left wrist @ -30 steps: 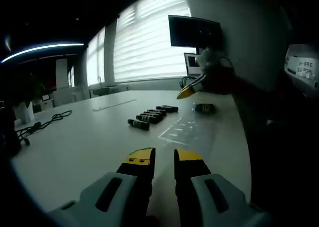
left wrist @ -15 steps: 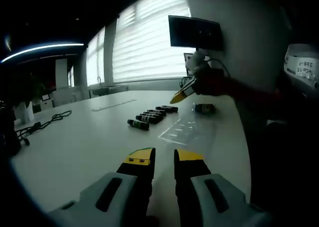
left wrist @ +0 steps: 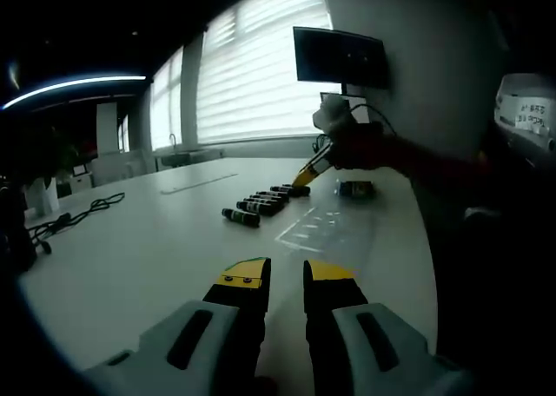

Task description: Grip medicine bottles put into box

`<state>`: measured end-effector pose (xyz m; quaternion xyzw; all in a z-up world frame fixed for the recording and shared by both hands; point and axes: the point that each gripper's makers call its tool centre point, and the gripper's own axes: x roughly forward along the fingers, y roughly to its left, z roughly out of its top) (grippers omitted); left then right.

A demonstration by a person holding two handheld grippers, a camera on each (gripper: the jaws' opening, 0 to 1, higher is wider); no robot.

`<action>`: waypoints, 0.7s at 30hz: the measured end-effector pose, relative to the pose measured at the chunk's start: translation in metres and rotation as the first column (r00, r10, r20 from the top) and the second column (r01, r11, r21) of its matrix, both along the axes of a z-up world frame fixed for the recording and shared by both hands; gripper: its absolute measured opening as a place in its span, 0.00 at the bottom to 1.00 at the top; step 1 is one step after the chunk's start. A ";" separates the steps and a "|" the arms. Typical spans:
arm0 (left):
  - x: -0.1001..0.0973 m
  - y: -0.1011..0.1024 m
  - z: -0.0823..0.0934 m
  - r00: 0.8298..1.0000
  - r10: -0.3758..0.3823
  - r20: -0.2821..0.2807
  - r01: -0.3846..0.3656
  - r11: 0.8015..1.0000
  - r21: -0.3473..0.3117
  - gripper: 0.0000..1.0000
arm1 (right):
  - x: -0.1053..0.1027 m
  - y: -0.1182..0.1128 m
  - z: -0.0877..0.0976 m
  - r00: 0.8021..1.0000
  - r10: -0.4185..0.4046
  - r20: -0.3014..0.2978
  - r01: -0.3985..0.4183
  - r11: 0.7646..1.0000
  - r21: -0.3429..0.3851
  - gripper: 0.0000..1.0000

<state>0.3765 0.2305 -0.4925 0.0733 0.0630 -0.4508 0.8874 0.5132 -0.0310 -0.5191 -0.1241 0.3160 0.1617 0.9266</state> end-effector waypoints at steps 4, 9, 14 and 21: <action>0.000 0.000 0.000 1.000 0.000 0.000 0.000 1.000 0.000 0.09 | 0.000 0.000 -0.001 1.000 -0.006 -0.008 0.005 1.000 -0.008 0.10; 0.000 0.000 0.001 1.000 -0.002 0.000 0.002 1.000 -0.002 0.09 | 0.000 -0.002 -0.007 0.999 -0.006 -0.032 0.005 0.999 -0.033 0.10; 0.000 0.001 0.001 1.000 -0.002 0.001 0.002 1.000 -0.002 0.09 | -0.001 -0.005 -0.012 0.999 -0.011 -0.046 0.009 0.999 -0.050 0.09; -0.001 0.001 0.000 1.000 -0.001 0.001 0.001 1.000 -0.001 0.09 | -0.002 -0.006 -0.013 0.998 -0.022 -0.057 0.021 1.000 -0.019 0.08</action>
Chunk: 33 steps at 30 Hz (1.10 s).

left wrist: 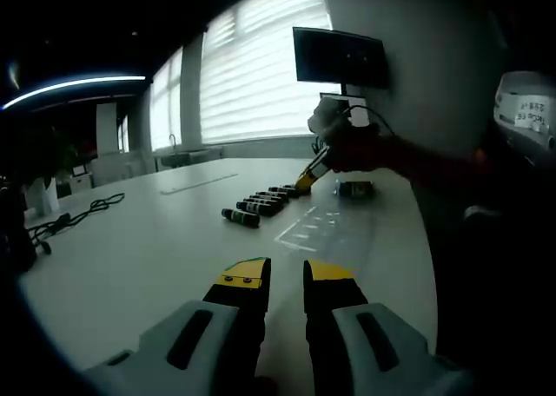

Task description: Grip medicine bottles put into box

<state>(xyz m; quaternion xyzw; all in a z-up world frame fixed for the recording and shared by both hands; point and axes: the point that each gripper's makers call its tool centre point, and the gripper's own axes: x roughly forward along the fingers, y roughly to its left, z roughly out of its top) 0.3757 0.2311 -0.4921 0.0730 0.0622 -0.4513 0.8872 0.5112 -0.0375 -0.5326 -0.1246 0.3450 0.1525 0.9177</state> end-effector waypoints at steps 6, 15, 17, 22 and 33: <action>0.000 0.000 0.000 1.000 0.000 0.000 0.000 1.000 0.003 0.09 | 0.001 0.001 0.000 1.000 0.001 0.004 -0.001 1.000 0.007 0.07; 0.001 0.000 -0.001 1.000 0.003 -0.001 -0.003 1.000 0.003 0.09 | 0.002 0.000 0.001 1.000 -0.006 0.009 0.006 1.000 0.010 0.06; 0.001 0.000 -0.001 1.000 0.003 0.000 -0.003 1.000 0.002 0.09 | 0.003 0.000 0.001 1.000 -0.005 0.009 0.005 1.000 0.019 0.06; 0.001 0.000 -0.001 1.000 0.005 0.000 -0.005 1.000 0.003 0.09 | 0.005 0.000 0.003 0.999 -0.004 0.038 0.003 1.000 0.016 0.05; 0.001 0.000 0.000 1.000 0.004 0.000 -0.004 1.000 0.001 0.09 | 0.000 0.001 0.015 0.998 -0.005 0.066 0.004 1.000 0.021 0.05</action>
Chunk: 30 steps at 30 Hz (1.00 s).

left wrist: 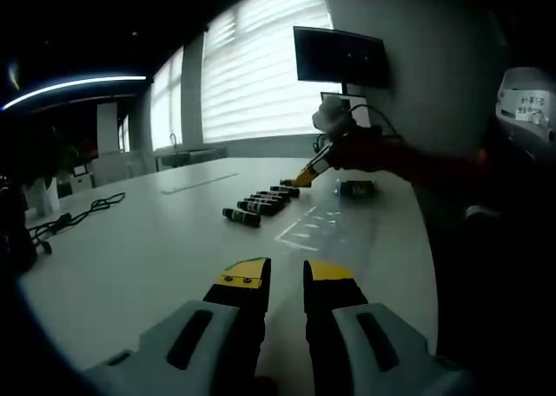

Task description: Grip medicine bottles put into box

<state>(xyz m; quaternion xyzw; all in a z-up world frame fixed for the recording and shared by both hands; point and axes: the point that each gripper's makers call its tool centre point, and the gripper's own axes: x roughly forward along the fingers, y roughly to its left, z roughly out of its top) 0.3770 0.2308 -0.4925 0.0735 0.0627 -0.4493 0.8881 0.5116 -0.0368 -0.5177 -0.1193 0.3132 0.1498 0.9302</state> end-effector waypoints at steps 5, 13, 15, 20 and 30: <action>0.000 0.000 0.000 1.000 0.000 0.000 0.000 1.000 -0.003 0.09 | -0.006 0.000 0.006 1.000 -0.005 0.011 0.005 1.000 0.006 0.05; 0.000 0.001 0.000 1.000 0.001 0.000 -0.001 1.000 -0.002 0.09 | -0.021 -0.003 0.020 0.999 -0.018 0.050 0.016 0.999 0.042 0.05; 0.000 0.001 0.000 1.000 0.000 0.001 0.000 1.000 -0.001 0.09 | -0.026 -0.003 0.023 0.998 -0.022 0.056 0.019 0.999 0.047 0.05; 0.000 0.001 0.000 1.000 0.002 0.001 -0.002 1.000 0.000 0.09 | -0.041 -0.004 0.029 0.998 -0.024 0.065 0.020 0.997 0.071 0.05; 0.000 0.001 0.000 1.000 0.004 0.001 -0.004 1.000 0.005 0.09 | -0.071 -0.007 0.037 0.995 -0.034 0.096 0.023 0.994 0.108 0.05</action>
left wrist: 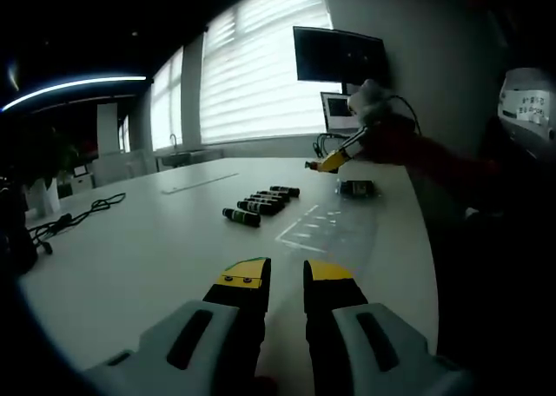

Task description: Grip medicine bottles put into box

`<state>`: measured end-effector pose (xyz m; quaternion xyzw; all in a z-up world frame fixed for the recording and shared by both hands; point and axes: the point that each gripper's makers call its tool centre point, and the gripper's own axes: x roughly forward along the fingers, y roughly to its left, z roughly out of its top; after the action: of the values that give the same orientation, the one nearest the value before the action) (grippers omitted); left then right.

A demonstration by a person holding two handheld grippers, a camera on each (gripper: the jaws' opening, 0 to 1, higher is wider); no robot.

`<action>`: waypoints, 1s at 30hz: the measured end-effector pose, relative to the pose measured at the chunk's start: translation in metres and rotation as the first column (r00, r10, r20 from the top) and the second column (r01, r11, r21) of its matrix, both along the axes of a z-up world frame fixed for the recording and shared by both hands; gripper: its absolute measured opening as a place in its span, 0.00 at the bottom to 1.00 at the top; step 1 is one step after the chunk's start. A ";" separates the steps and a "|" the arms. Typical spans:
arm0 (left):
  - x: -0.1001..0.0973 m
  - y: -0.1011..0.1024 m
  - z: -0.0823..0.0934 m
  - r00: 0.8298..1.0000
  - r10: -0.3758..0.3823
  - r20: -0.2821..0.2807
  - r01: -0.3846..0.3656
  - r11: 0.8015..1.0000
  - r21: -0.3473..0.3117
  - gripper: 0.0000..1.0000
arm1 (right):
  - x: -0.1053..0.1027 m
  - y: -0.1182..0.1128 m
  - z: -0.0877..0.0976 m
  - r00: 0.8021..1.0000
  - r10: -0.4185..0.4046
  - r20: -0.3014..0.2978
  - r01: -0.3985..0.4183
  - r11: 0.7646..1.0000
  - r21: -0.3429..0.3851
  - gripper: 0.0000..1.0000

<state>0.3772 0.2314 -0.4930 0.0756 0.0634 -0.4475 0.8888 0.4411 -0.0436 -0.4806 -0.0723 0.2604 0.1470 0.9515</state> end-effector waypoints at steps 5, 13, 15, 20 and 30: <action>0.000 0.000 0.000 1.000 0.001 0.000 -0.001 1.000 0.002 0.09 | -0.017 0.000 0.007 1.000 -0.002 0.020 0.002 1.000 0.015 0.05; 0.000 0.000 0.000 1.000 0.000 0.001 0.000 1.000 0.004 0.09 | -0.036 0.003 0.005 1.000 -0.013 0.019 0.013 1.000 0.015 0.05; 0.000 0.000 0.000 1.000 0.000 0.000 0.000 1.000 0.003 0.09 | -0.041 0.004 0.003 1.000 -0.015 0.011 0.015 1.000 0.010 0.05; 0.000 0.000 -0.001 1.000 0.001 0.000 -0.001 1.000 0.005 0.09 | -0.049 0.010 -0.004 1.000 -0.014 -0.008 0.014 1.000 0.023 0.05; 0.000 -0.001 -0.001 1.000 0.002 0.001 -0.002 1.000 0.009 0.09 | -0.062 0.019 -0.014 0.999 -0.018 -0.041 0.020 0.999 0.045 0.06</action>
<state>0.3773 0.2303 -0.4939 0.0797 0.0653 -0.4462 0.8890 0.3790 -0.0248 -0.4943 -0.0453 0.2770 0.1453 0.9487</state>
